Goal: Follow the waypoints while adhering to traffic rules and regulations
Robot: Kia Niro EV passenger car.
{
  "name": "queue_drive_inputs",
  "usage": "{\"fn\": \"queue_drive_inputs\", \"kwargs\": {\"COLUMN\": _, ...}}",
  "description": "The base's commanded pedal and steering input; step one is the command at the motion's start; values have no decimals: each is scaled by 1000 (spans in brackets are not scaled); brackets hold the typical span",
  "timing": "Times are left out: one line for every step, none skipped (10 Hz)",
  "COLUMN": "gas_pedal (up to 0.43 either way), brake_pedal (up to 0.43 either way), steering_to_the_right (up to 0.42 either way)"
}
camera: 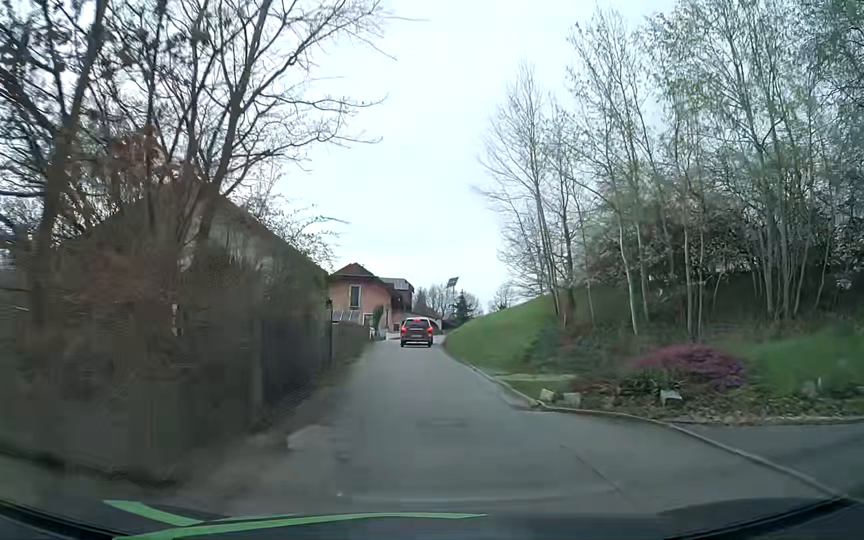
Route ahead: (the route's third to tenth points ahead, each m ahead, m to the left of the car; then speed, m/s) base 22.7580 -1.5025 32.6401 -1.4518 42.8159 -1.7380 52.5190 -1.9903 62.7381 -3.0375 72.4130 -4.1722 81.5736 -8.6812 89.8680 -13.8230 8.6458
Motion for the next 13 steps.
{"fn": "queue_drive_inputs", "kwargs": {"gas_pedal": 169, "brake_pedal": 0, "steering_to_the_right": -15}}
{"fn": "queue_drive_inputs", "kwargs": {"gas_pedal": 157, "brake_pedal": 0, "steering_to_the_right": -14}}
{"fn": "queue_drive_inputs", "kwargs": {"gas_pedal": 150, "brake_pedal": 0, "steering_to_the_right": -13}}
{"fn": "queue_drive_inputs", "kwargs": {"gas_pedal": 150, "brake_pedal": 0, "steering_to_the_right": -12}}
{"fn": "queue_drive_inputs", "kwargs": {"gas_pedal": 150, "brake_pedal": 0, "steering_to_the_right": -12}}
{"fn": "queue_drive_inputs", "kwargs": {"gas_pedal": 138, "brake_pedal": 0, "steering_to_the_right": -12}}
{"fn": "queue_drive_inputs", "kwargs": {"gas_pedal": 130, "brake_pedal": 0, "steering_to_the_right": -11}}
{"fn": "queue_drive_inputs", "kwargs": {"gas_pedal": 130, "brake_pedal": 0, "steering_to_the_right": -10}}
{"fn": "queue_drive_inputs", "kwargs": {"gas_pedal": 130, "brake_pedal": 0, "steering_to_the_right": -10}}
{"fn": "queue_drive_inputs", "kwargs": {"gas_pedal": 130, "brake_pedal": 0, "steering_to_the_right": -11}}
{"fn": "queue_drive_inputs", "kwargs": {"gas_pedal": 130, "brake_pedal": 0, "steering_to_the_right": -11}}
{"fn": "queue_drive_inputs", "kwargs": {"gas_pedal": 130, "brake_pedal": 0, "steering_to_the_right": -11}}
{"fn": "queue_drive_inputs", "kwargs": {"gas_pedal": 130, "brake_pedal": 0, "steering_to_the_right": -10}}
